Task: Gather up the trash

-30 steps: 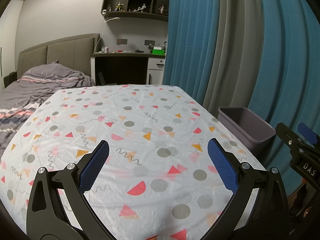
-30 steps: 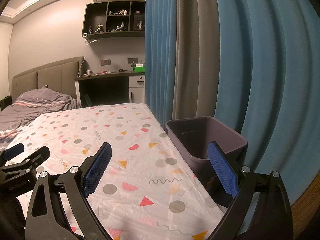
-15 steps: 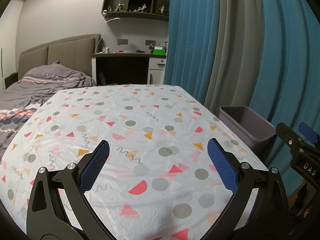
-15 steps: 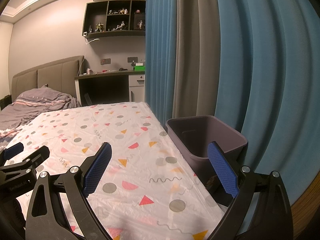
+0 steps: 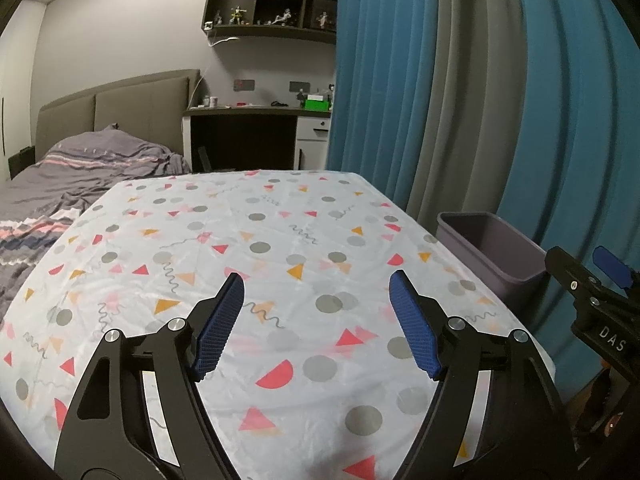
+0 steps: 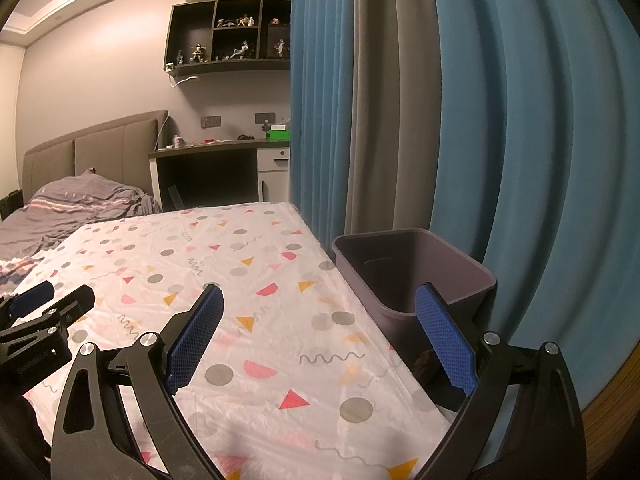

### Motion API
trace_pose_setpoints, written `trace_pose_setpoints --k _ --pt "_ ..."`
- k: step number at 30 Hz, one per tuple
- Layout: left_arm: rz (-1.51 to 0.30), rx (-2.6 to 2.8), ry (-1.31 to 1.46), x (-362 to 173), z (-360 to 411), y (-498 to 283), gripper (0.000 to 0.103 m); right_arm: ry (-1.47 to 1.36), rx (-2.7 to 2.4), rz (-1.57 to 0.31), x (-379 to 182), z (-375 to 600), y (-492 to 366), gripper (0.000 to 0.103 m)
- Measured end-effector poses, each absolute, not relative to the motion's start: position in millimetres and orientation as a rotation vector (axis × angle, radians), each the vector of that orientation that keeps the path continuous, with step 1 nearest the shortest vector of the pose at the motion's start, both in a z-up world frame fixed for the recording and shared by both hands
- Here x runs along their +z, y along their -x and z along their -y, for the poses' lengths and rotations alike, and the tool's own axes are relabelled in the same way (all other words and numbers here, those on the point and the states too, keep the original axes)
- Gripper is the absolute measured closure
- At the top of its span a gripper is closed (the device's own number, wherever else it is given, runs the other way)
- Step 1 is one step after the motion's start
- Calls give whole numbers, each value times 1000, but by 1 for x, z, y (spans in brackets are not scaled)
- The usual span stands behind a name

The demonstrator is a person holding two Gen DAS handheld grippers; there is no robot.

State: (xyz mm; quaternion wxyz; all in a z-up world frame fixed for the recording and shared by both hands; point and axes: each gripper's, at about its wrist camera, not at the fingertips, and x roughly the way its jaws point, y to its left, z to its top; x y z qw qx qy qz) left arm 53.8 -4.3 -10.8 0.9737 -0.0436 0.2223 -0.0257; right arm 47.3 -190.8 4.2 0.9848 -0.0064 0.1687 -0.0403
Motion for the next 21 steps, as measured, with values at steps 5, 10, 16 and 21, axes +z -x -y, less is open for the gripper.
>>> trace_pose_setpoints --k 5,10,16,21 --pt "-454 -48 91 -10 5 -53 29 13 -78 -340 4 192 -48 10" --pt "-458 -40 91 -9 3 -57 22 13 -76 -339 4 191 -47 10" --pt "-448 -23 73 -7 4 -57 10 9 -73 -338 3 190 -47 10" --pt "-449 -13 64 -5 4 -58 6 3 -74 -335 4 189 -47 10"
